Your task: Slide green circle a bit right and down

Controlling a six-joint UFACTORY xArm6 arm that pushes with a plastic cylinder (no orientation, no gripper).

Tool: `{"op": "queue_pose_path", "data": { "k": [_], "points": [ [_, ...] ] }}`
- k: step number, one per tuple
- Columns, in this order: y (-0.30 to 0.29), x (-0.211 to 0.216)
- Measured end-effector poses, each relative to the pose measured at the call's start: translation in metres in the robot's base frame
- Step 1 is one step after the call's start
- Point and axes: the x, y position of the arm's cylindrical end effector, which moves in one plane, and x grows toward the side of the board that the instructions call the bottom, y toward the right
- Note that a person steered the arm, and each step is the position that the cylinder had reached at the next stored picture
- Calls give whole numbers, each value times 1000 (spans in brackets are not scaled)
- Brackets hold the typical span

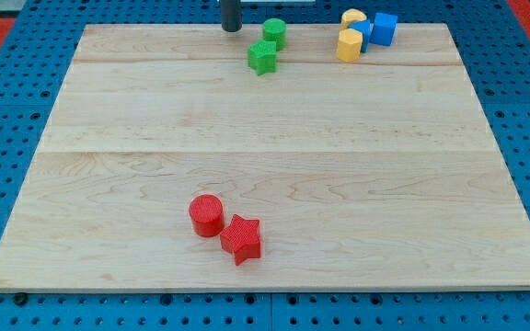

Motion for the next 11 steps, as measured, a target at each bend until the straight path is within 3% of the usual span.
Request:
{"op": "queue_pose_path", "data": {
  "k": [5, 7, 8, 11],
  "points": [
    [-4, 1],
    [71, 1],
    [76, 8],
    [61, 27]
  ]
}}
